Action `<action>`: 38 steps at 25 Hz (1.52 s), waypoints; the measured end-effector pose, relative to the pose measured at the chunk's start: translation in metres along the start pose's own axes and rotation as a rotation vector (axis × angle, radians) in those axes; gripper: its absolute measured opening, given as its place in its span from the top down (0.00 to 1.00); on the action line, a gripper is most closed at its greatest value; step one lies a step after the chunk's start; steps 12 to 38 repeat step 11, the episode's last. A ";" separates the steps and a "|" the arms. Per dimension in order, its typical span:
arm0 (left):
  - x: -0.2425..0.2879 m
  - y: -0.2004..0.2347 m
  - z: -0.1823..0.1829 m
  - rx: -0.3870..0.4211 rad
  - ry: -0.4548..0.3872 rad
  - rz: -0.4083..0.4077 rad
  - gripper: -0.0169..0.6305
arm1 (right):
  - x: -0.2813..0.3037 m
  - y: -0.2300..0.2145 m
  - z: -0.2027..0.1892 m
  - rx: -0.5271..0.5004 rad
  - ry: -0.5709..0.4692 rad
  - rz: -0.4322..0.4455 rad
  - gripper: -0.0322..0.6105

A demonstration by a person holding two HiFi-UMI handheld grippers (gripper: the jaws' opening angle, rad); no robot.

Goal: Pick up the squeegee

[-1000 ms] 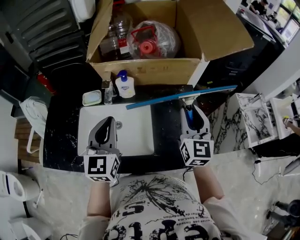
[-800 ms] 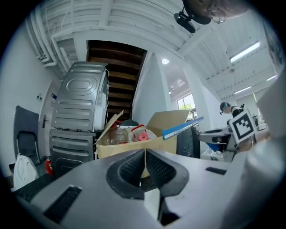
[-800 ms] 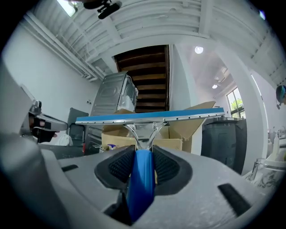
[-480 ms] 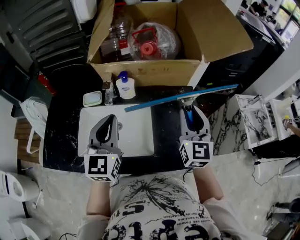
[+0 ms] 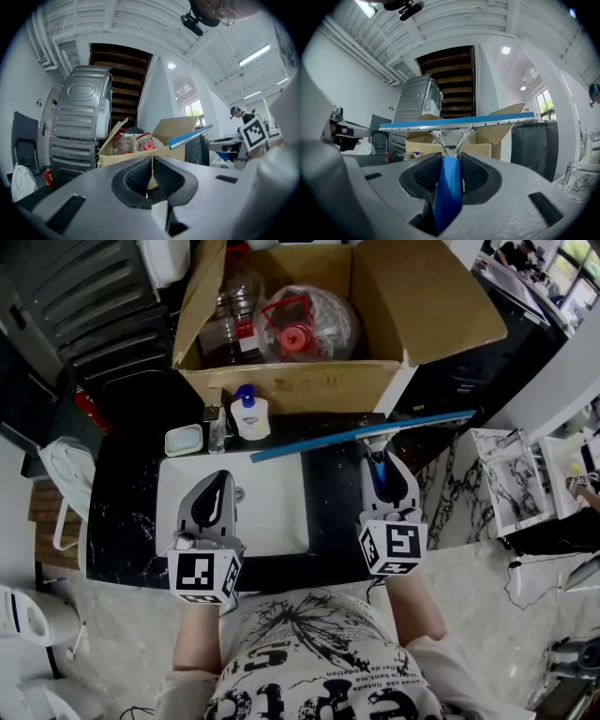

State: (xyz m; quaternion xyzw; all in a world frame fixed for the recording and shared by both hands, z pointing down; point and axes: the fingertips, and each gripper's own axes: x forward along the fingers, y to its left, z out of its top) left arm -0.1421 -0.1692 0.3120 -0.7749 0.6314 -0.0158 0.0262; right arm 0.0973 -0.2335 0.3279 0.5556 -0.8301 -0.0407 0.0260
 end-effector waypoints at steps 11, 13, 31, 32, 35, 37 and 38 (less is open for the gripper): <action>0.004 0.002 -0.004 -0.008 0.001 -0.008 0.95 | 0.003 -0.001 -0.003 0.022 0.015 -0.017 0.77; 0.004 0.002 -0.004 -0.008 0.001 -0.008 0.95 | 0.003 -0.001 -0.003 0.022 0.015 -0.017 0.77; 0.004 0.002 -0.004 -0.008 0.001 -0.008 0.95 | 0.003 -0.001 -0.003 0.022 0.015 -0.017 0.77; 0.004 0.002 -0.004 -0.008 0.001 -0.008 0.95 | 0.003 -0.001 -0.003 0.022 0.015 -0.017 0.77; 0.004 0.002 -0.004 -0.008 0.001 -0.008 0.95 | 0.003 -0.001 -0.003 0.022 0.015 -0.017 0.77; 0.004 0.002 -0.004 -0.008 0.001 -0.008 0.95 | 0.003 -0.001 -0.003 0.022 0.015 -0.017 0.77; 0.004 0.002 -0.004 -0.008 0.001 -0.008 0.95 | 0.003 -0.001 -0.003 0.022 0.015 -0.017 0.77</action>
